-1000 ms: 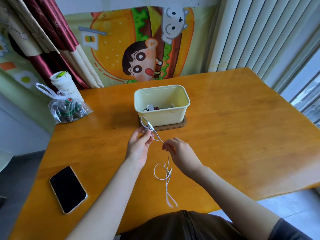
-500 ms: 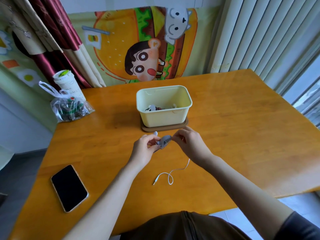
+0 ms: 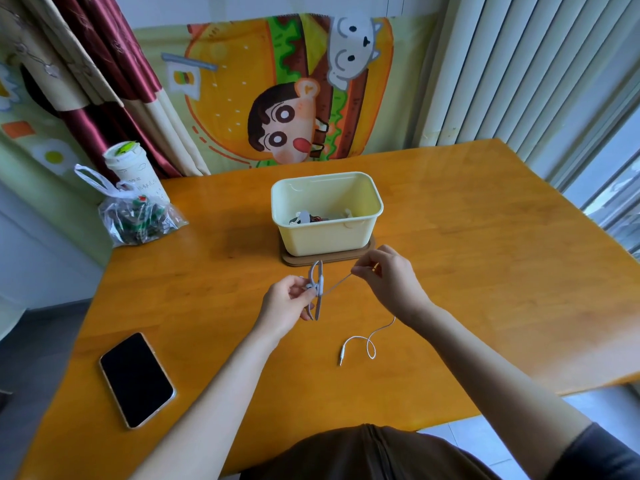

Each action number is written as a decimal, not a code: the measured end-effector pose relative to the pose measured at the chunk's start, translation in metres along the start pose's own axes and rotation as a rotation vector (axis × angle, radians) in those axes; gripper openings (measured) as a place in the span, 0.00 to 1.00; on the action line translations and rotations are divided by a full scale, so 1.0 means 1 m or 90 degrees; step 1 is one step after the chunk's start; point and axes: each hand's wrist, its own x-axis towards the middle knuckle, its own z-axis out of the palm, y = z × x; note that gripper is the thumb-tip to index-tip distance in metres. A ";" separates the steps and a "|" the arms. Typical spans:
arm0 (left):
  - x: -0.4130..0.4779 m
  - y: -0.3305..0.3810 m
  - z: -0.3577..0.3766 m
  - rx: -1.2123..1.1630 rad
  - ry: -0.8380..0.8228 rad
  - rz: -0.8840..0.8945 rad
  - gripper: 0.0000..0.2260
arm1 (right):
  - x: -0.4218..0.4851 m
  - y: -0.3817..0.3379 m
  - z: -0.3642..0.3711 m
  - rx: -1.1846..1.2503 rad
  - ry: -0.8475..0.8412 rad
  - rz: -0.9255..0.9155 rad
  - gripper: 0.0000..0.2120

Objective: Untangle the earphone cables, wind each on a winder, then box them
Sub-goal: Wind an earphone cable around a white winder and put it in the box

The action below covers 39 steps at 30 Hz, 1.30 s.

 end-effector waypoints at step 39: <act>-0.004 0.031 0.012 -0.593 0.013 -0.068 0.05 | -0.031 -0.013 0.039 0.197 -0.140 0.105 0.11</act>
